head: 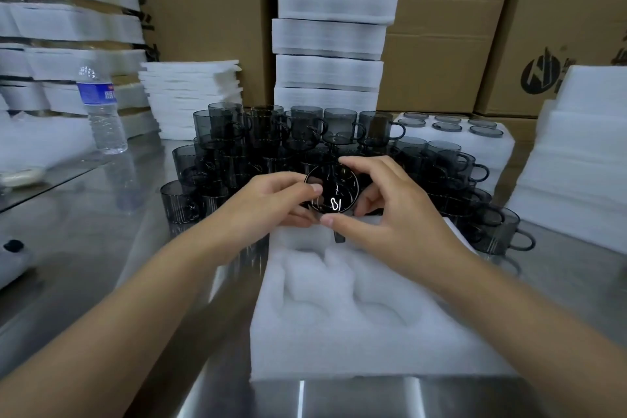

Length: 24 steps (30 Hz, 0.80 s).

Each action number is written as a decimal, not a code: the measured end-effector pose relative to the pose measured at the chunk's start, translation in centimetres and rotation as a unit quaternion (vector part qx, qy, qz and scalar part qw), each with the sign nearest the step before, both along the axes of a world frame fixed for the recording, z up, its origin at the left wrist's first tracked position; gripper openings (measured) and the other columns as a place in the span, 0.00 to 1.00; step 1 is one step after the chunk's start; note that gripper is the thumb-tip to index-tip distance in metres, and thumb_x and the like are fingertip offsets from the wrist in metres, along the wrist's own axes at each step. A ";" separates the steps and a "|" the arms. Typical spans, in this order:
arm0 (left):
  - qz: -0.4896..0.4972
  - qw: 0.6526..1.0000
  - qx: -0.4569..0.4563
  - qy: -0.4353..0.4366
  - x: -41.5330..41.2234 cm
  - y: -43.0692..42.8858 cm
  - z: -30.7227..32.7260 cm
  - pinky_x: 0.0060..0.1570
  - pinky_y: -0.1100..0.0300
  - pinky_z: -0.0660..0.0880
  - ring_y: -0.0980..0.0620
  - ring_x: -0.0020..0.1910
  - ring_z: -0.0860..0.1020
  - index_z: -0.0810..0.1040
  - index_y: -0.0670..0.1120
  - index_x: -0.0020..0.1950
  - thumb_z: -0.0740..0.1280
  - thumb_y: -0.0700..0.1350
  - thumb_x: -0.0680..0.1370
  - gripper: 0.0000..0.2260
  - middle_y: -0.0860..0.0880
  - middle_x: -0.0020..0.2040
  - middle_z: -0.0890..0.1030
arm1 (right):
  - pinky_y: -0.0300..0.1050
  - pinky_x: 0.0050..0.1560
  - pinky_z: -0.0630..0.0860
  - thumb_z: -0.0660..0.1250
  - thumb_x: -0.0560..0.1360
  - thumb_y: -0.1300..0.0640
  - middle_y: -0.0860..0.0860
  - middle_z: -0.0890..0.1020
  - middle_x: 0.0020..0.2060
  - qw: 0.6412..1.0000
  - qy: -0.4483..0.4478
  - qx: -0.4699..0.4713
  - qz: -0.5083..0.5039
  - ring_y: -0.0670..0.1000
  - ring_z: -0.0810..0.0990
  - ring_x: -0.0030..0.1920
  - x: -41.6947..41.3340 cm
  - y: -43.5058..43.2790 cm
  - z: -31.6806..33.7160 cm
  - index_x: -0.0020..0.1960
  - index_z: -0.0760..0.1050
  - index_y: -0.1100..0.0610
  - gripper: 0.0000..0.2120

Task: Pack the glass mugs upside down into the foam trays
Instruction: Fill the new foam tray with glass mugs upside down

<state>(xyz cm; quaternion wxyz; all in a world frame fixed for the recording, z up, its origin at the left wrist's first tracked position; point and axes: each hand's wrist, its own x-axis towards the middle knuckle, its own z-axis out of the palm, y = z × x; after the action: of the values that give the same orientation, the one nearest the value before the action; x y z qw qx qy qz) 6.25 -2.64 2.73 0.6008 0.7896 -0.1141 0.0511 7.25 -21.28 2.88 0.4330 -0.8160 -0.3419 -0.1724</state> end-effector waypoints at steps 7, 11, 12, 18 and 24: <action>0.083 0.990 0.118 -0.005 0.0 1.8 1.1 0.38 0.62 0.74 0.61 0.37 0.81 0.84 0.59 0.44 0.63 0.66 0.66 0.17 0.58 0.33 0.81 | 0.25 0.45 0.68 0.73 0.68 0.47 0.39 0.74 0.43 0.998 0.047 -0.021 0.022 0.36 0.76 0.43 -0.1 0.0 0.1 0.66 0.71 0.46 0.28; 0.092 0.982 0.167 0.018 -0.1 2.5 1.4 0.41 0.60 0.74 0.59 0.40 0.82 0.84 0.59 0.41 0.64 0.71 0.61 0.21 0.55 0.40 0.84 | 0.24 0.42 0.69 0.72 0.70 0.48 0.41 0.78 0.40 0.995 0.072 -0.038 0.049 0.37 0.77 0.42 -0.2 -0.1 0.2 0.69 0.69 0.44 0.28; 0.093 0.980 0.173 0.024 -0.1 2.7 1.4 0.43 0.59 0.75 0.57 0.42 0.82 0.84 0.58 0.41 0.63 0.72 0.59 0.23 0.54 0.41 0.84 | 0.25 0.41 0.69 0.73 0.70 0.48 0.42 0.79 0.40 0.995 0.077 -0.041 0.053 0.38 0.78 0.41 -0.2 -0.2 0.2 0.68 0.69 0.43 0.28; 0.093 0.978 0.183 0.028 -0.2 3.0 1.3 0.50 0.54 0.78 0.51 0.46 0.82 0.85 0.56 0.41 0.63 0.72 0.58 0.25 0.53 0.43 0.85 | 0.26 0.41 0.70 0.73 0.68 0.44 0.46 0.83 0.36 0.992 0.099 -0.048 0.066 0.40 0.80 0.41 -0.1 -0.3 0.0 0.66 0.71 0.39 0.27; 0.091 0.974 0.198 0.055 0.2 3.1 1.2 0.46 0.59 0.77 0.58 0.38 0.81 0.85 0.59 0.41 0.68 0.64 0.69 0.12 0.58 0.36 0.83 | 0.26 0.40 0.70 0.69 0.71 0.41 0.44 0.81 0.37 0.986 0.122 -0.095 0.063 0.36 0.77 0.37 0.4 -0.2 -0.3 0.69 0.67 0.38 0.28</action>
<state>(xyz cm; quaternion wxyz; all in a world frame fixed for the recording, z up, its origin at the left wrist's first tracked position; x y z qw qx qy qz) 6.45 0.50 3.96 0.4310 0.9014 -0.0158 0.0384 7.62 -21.45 2.53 0.4016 -0.8454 -0.3521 -0.0108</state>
